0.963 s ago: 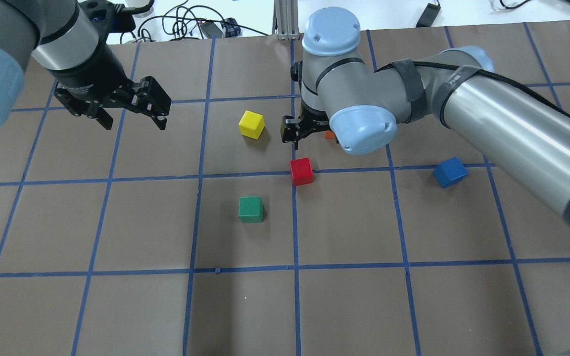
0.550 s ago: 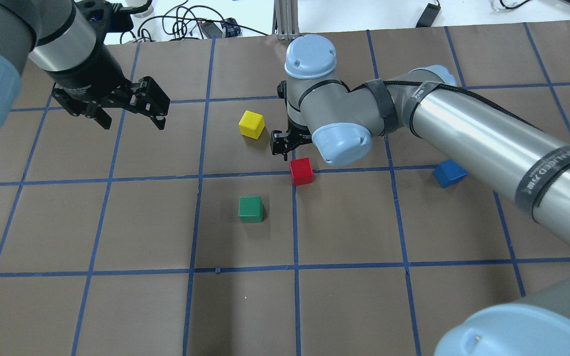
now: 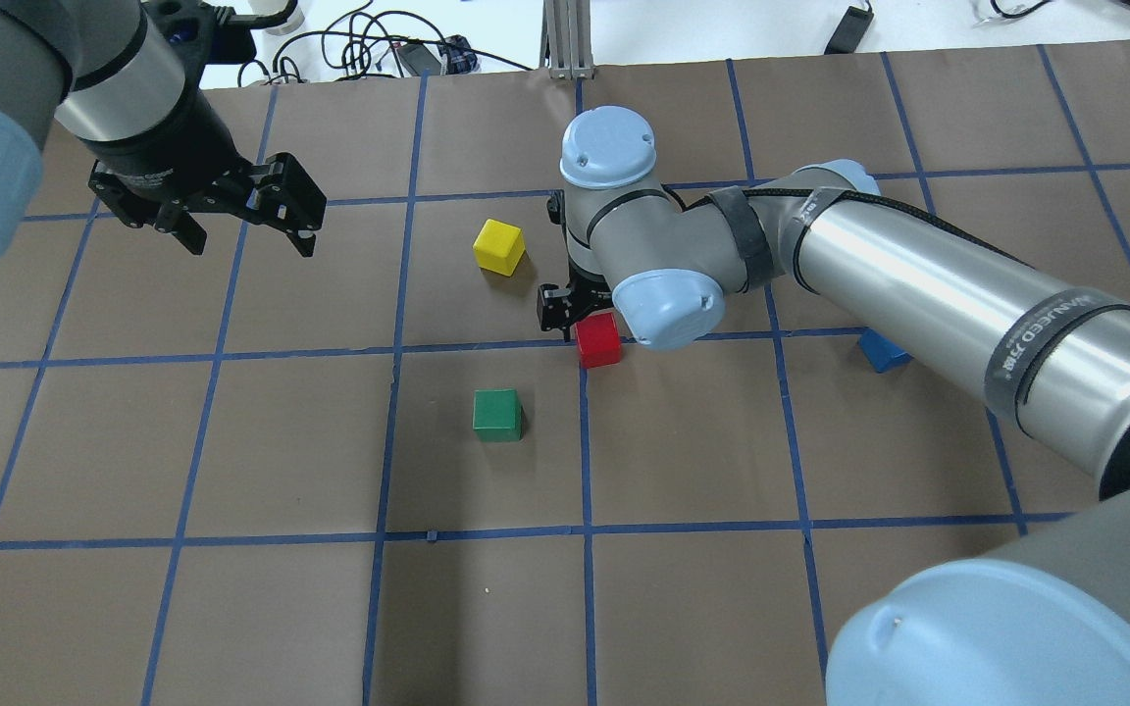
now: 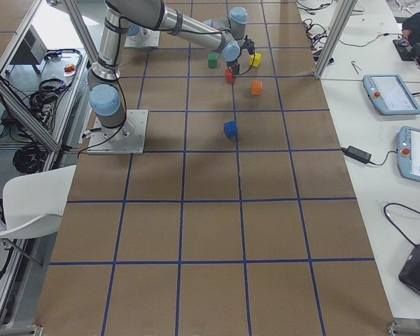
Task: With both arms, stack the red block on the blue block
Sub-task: 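Carry the red cube with the right gripper over the blue cube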
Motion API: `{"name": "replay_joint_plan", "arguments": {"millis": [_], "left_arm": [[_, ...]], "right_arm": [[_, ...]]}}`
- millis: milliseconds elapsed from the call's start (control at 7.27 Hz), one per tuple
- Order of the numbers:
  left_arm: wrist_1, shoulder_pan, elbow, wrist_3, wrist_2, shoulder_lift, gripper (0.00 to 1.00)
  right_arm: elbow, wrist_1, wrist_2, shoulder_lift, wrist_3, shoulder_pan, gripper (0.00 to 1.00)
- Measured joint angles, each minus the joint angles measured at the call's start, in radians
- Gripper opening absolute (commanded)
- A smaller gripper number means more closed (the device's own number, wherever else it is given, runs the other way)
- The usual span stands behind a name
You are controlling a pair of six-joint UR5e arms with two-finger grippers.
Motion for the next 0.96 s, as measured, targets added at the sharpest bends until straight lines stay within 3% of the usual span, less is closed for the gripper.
{"name": "replay_joint_plan", "arguments": {"millis": [138,275,413,963], "left_arm": [[0.0,0.0,0.0,0.0,0.001,0.001,1.0],[0.0,0.0,-0.001,0.0,0.0,0.001,1.0],[0.0,0.0,-0.001,0.0,0.0,0.0,1.0],[0.0,0.0,-0.003,0.0,-0.001,0.0,1.0]], "right_arm": [[0.007,-0.018,0.001,0.01,0.001,0.0,0.68],[0.01,-0.042,0.002,0.023,0.005,0.001,0.17],[0.011,-0.059,0.002,0.032,0.009,0.0,0.0],[0.006,-0.022,-0.006,-0.011,0.009,-0.008,0.0]]}}
